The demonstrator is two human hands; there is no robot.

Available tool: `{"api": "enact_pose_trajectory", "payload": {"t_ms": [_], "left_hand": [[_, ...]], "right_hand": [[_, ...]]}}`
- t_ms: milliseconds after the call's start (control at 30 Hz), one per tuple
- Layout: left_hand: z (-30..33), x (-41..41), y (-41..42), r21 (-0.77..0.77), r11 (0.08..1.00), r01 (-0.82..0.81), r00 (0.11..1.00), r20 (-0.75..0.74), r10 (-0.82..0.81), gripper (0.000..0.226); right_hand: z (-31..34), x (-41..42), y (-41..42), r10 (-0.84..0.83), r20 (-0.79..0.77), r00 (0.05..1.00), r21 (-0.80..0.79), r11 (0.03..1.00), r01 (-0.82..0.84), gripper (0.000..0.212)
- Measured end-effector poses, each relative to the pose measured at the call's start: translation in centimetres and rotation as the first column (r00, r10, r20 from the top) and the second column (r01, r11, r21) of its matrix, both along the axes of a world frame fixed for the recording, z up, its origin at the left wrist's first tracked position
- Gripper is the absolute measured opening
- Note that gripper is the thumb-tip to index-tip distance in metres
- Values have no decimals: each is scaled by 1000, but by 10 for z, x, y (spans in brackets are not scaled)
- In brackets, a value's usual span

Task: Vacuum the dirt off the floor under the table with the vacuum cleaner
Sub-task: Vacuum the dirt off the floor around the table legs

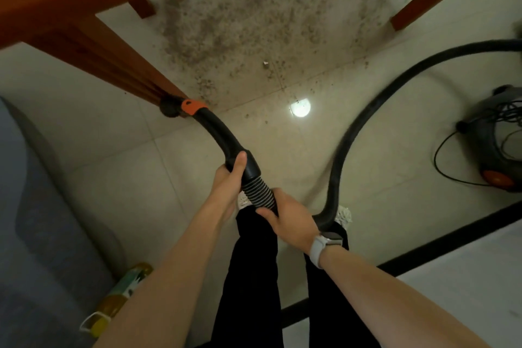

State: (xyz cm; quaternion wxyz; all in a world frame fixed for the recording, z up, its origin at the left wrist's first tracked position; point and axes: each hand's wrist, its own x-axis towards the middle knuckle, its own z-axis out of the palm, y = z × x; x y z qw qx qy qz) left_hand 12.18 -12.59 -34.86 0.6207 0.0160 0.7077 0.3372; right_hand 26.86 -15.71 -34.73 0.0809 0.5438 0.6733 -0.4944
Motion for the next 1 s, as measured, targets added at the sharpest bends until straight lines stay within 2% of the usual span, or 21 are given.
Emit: {"api": "enact_pose_trajectory", "payload": {"t_ms": [67,100,133,267,400,533,633,733,833,900,1000], "left_hand": [[-8,5,2,-30,999,26,998,-64,-28,40],[-12,7,3,-41,998,44,995,-93,-47,41],[-15,8,3,-46,997,63,991,-118,-68,41],[-34,8,3,-41,989,145,978,-147,-150,43],[-62,7,-10,-76,970,232,957,-160,-242,51],[-83,8,-25,-60,930,362,914,-171,-367,46],[-91,11,-24,10,900,435,894,-126,-430,46],[-99,12,-20,82,854,513,858,-69,-509,48],[-107,1,-15,119,819,562,824,0,-566,48],[-110,-8,-11,107,849,517,848,75,-525,43],[-115,-12,-2,34,924,382,915,127,-383,31]], "right_hand": [[-3,-2,-4,-3,123,992,120,993,-11,46],[-4,-2,-4,-8,141,990,124,992,-10,46],[-8,-1,-3,-13,125,992,93,996,2,47],[-25,14,20,-136,13,991,-200,970,136,47],[-45,28,56,-233,33,972,-152,960,235,42],[-72,9,99,-308,-7,951,-154,940,303,41],[-88,-22,121,-483,-61,873,-351,830,434,46],[-109,-52,138,-573,-48,818,-504,721,476,53],[-122,-66,158,-744,-76,663,-661,535,525,37],[-126,-69,171,-814,-51,579,-766,404,500,28],[-142,-74,182,-841,-11,541,-825,314,471,21]]}}
